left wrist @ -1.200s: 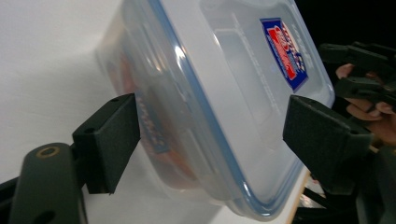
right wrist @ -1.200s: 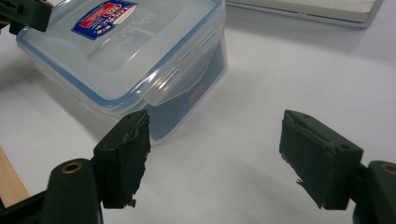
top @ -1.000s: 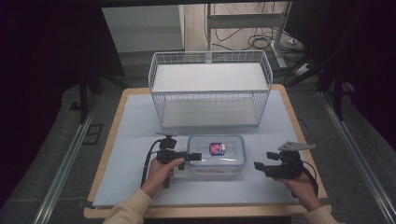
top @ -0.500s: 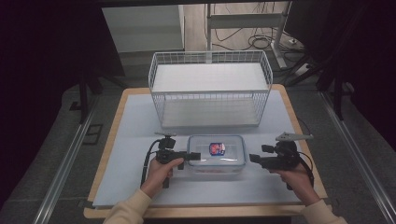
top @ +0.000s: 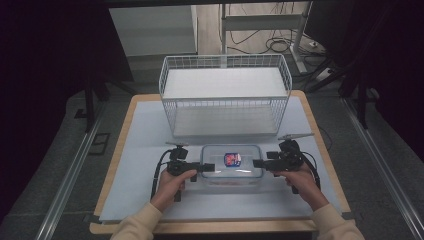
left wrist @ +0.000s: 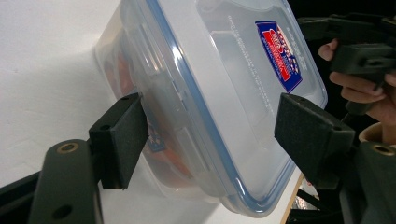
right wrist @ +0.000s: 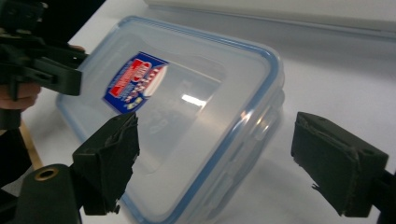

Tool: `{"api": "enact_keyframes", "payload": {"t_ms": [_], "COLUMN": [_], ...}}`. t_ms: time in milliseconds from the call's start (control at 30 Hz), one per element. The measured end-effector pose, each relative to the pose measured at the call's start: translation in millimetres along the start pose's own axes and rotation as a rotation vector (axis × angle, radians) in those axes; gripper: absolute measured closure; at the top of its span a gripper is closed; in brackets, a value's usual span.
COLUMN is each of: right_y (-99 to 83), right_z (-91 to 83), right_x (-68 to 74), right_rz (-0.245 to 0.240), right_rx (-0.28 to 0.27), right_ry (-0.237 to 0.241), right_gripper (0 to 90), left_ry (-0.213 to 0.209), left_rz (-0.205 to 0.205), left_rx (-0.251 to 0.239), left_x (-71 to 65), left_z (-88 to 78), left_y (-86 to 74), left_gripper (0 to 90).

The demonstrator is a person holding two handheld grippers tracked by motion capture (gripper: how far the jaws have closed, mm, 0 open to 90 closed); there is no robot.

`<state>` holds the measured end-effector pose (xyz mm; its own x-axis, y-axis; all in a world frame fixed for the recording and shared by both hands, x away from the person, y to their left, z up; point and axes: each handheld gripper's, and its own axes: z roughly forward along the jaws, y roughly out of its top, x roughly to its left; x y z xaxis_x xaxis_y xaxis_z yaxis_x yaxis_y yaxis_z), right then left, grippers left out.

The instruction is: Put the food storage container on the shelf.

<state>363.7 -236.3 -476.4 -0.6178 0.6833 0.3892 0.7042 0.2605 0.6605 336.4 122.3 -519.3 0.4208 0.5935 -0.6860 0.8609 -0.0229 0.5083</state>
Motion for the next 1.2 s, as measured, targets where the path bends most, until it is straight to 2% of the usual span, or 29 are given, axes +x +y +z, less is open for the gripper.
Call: {"api": "enact_keyframes", "payload": {"t_ms": [333,500,767,900,1033,1200], "right_y": [-2.4,-1.9,-4.8,-5.0,-5.2,-7.0], "right_z": [10.2,17.5,25.6,24.2,16.6,13.1], "right_x": [-8.0,-11.4,-22.8,-24.3,-24.2,-23.5], "right_rz": [0.029,0.069,0.197,0.214,0.196,0.207], "right_rx": [0.038,0.065,0.101,0.108,0.089,0.076], "right_ry": [0.019,0.071,0.193,0.201,0.196,0.197], "right_gripper": [16.1,12.9,16.3,20.1,30.4,33.6], "left_ry": [-0.001,-0.001,-0.001,0.0,0.001,0.01], "left_rz": [0.0,0.001,0.001,0.003,0.006,0.013], "left_rx": [0.0,0.001,0.0,-0.001,-0.008,-0.016], "left_x": [0.2,0.2,0.1,-0.1,-0.2,-3.0], "left_z": [-0.1,-0.1,0.0,-0.1,-0.3,-2.1], "left_y": [-0.1,-0.1,-0.2,-0.3,-1.1,-2.8], "left_gripper": [26.8,26.8,26.8,26.8,26.9,28.5]}}
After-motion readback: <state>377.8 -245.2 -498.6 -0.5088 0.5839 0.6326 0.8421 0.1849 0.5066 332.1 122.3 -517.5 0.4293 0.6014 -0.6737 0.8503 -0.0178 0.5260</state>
